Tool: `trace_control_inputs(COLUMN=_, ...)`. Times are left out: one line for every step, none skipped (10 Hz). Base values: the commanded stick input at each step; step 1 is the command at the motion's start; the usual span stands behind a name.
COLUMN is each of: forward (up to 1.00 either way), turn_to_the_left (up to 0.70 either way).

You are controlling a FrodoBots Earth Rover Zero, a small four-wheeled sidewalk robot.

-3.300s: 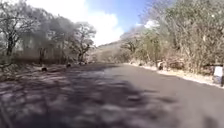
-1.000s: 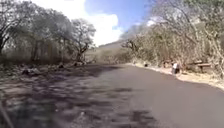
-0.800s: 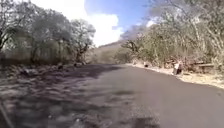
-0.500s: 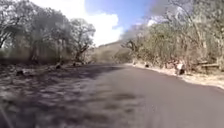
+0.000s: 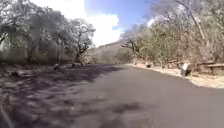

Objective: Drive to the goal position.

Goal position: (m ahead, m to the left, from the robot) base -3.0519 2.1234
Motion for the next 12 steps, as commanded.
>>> trace_control_inputs(forward=0.70, turn_to_the_left=0.00)
trace_control_inputs(forward=0.70, turn_to_the_left=0.00)
trace_control_inputs(forward=0.70, turn_to_the_left=0.00)
trace_control_inputs(forward=0.70, turn_to_the_left=0.00)
trace_control_inputs(forward=0.70, turn_to_the_left=0.00)
trace_control_inputs(forward=0.70, turn_to_the_left=0.00)
trace_control_inputs(forward=0.70, turn_to_the_left=0.00)
trace_control_inputs(forward=0.70, turn_to_the_left=0.00)
trace_control_inputs(forward=0.70, turn_to_the_left=0.00)
trace_control_inputs(forward=0.70, turn_to_the_left=0.00)
trace_control_inputs(forward=0.70, turn_to_the_left=0.00)
trace_control_inputs(forward=0.70, turn_to_the_left=0.00)
